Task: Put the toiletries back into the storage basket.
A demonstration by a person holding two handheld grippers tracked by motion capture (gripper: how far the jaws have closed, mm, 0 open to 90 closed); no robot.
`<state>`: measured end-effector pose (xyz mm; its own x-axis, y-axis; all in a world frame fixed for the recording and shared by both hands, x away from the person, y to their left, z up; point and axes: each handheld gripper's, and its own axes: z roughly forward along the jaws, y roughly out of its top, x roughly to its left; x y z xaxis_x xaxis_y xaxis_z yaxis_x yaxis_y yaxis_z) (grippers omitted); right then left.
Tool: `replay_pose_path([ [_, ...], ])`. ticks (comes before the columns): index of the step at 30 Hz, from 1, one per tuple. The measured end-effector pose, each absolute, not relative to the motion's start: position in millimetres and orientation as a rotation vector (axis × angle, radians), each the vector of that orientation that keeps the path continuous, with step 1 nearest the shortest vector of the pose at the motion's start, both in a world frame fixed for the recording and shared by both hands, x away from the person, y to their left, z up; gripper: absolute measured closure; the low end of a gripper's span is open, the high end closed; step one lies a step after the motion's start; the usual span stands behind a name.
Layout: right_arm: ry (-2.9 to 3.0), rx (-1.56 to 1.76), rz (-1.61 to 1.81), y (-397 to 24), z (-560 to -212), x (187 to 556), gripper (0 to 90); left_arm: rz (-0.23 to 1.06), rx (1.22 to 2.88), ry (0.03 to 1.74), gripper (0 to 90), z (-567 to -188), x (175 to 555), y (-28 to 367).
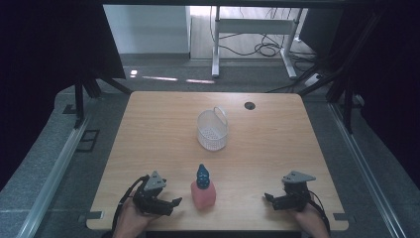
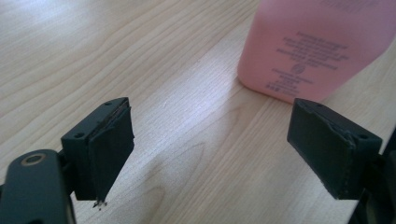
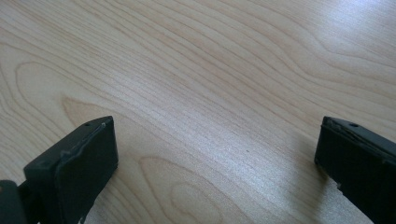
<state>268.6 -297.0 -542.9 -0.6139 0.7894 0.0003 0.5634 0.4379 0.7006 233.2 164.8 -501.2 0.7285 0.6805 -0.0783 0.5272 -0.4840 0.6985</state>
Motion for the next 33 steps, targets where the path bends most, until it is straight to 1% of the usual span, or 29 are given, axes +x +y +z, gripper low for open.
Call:
replay_pose_path([
  [6, 2.367, 1.158, 0.968, -297.0, -542.9, 268.6, 0.0, 0.248, 2.177, 0.885, 16.9, -493.0, 231.7, 164.8],
  [17, 2.367, 1.158, 0.968, -297.0, -542.9, 268.6, 0.0, 0.22, 2.165, 0.82, 18.1, -478.0, 228.0, 155.5],
  [23, 2.367, 1.159, 0.968, -297.0, -542.9, 268.6, 0.0, 0.188, 2.155, 0.794, 20.8, -469.3, 227.7, 147.9],
  [29, 2.368, 1.158, 0.968, -297.0, -542.9, 268.6, 0.0, 0.199, 2.159, 0.757, 24.0, -458.0, 228.2, 140.9],
  [33, 2.367, 1.158, 0.968, -297.0, -542.9, 268.6, 0.0, 0.181, 2.163, 0.719, 23.2, -450.5, 229.6, 135.0],
])
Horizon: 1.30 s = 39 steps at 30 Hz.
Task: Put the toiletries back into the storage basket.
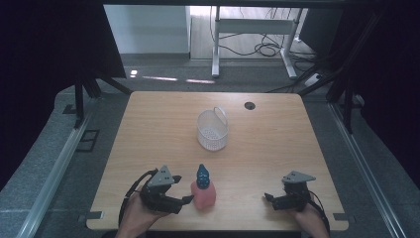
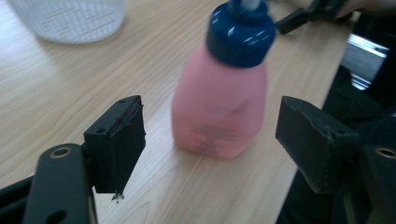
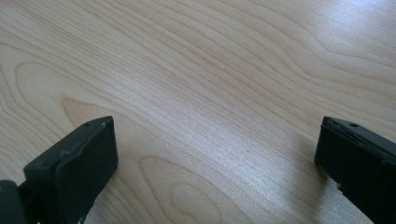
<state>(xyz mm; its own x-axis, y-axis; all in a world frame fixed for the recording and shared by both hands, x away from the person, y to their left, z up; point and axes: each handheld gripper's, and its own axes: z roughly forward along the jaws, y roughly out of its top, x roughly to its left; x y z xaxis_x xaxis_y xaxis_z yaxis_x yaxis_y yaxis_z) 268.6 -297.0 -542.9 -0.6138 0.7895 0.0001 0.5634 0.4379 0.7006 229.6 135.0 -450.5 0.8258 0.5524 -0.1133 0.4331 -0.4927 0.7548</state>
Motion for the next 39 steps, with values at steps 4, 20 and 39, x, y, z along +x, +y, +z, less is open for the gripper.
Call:
replay_pose_path([
  [4, 2.367, 1.158, 0.968, -297.0, -542.9, 268.6, 0.0, 0.179, 2.184, 0.693, 22.8, -446.5, 230.5, 126.7],
  [20, 2.367, 1.158, 0.968, -297.0, -542.9, 268.5, 0.0, 0.17, 2.158, 0.655, 31.8, -441.5, 244.5, 103.0],
  [39, 2.368, 1.158, 0.968, -297.0, -542.9, 268.6, 0.0, 0.192, 2.162, 0.617, 51.1, -443.4, 251.8, 89.1],
])
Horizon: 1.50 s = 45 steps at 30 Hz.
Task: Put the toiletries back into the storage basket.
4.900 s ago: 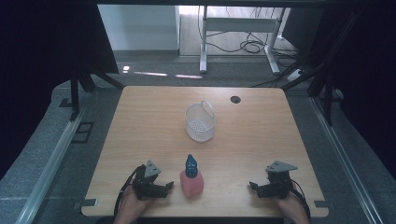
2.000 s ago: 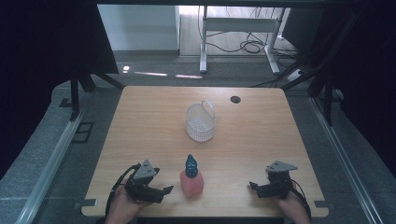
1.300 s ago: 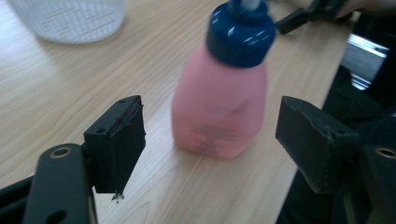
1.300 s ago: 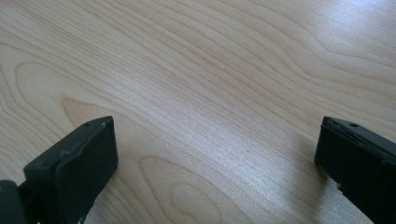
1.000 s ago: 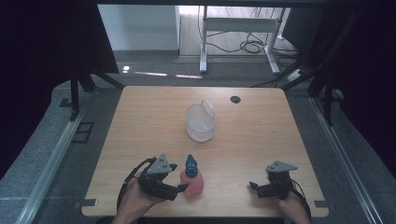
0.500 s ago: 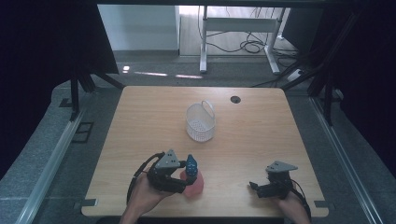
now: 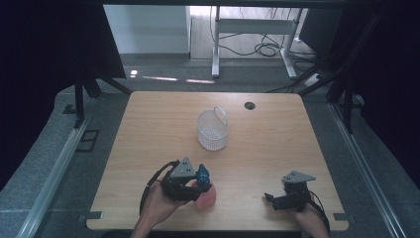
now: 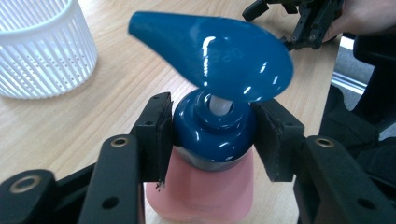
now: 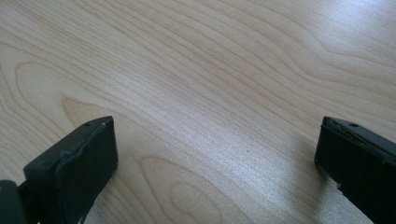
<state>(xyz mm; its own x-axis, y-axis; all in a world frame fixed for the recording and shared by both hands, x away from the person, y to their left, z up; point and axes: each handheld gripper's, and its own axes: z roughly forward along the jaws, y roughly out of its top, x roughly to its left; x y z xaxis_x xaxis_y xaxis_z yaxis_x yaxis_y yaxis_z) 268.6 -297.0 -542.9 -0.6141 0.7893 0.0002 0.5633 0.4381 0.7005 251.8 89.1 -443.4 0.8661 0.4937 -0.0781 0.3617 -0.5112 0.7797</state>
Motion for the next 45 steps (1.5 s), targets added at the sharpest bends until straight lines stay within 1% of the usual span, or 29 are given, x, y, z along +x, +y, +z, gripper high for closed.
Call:
replay_pose_path([
  [7, 2.367, 1.159, 0.968, -297.0, -542.9, 268.5, 0.0, 0.23, 2.19, 0.6, 52.7, -440.1, 250.7, 85.5],
  [13, 2.367, 1.158, 0.968, -297.0, -542.9, 268.5, 0.0, 0.233, 2.156, 0.616, 52.8, -430.6, 253.3, 88.4],
  [20, 2.367, 1.161, 0.968, -296.9, -542.9, 268.4, 0.0, 0.263, 2.175, 0.63, 52.8, -422.9, 257.6, 86.9],
  [45, 2.37, 1.156, 0.965, -297.2, -542.7, 268.6, 0.0, 0.341, 2.177, 0.681, 52.8, -395.4, 289.4, 86.5],
])
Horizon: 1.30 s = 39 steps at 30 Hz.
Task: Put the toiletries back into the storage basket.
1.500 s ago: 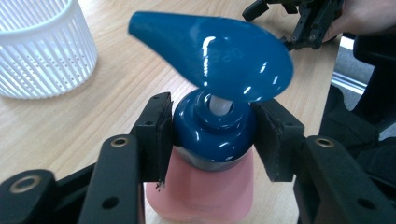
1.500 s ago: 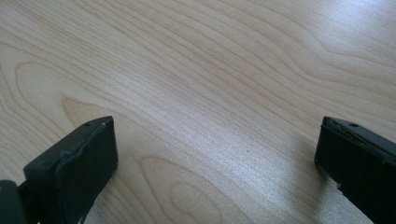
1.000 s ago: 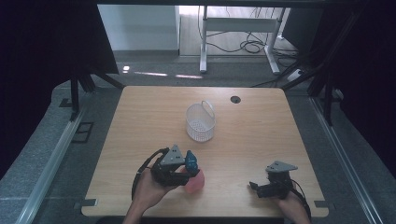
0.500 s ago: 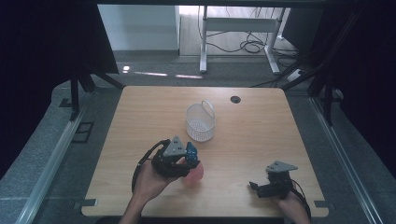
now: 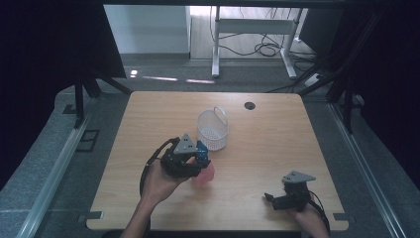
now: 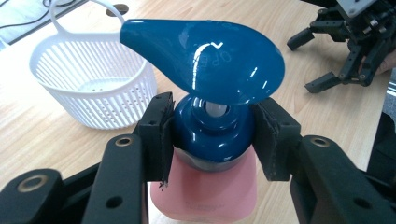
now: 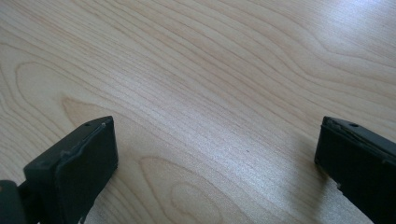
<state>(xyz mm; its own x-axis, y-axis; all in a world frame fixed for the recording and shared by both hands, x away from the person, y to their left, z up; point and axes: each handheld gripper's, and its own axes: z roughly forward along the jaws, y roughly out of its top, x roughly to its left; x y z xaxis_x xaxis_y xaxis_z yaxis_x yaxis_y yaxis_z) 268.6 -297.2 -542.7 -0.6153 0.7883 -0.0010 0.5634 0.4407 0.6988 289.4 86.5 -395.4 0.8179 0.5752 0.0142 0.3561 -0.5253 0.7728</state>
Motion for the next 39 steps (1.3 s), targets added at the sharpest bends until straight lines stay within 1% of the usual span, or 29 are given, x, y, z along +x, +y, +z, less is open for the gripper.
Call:
replay_pose_path([
  [25, 2.369, 1.157, 0.964, -297.2, -542.8, 268.6, 0.0, 0.398, 2.162, 0.767, 52.9, -366.3, 326.2, 87.9],
  [39, 2.368, 1.157, 0.965, -297.1, -542.8, 268.6, 0.0, 0.434, 2.151, 0.782, 52.9, -350.0, 346.5, 83.0],
])
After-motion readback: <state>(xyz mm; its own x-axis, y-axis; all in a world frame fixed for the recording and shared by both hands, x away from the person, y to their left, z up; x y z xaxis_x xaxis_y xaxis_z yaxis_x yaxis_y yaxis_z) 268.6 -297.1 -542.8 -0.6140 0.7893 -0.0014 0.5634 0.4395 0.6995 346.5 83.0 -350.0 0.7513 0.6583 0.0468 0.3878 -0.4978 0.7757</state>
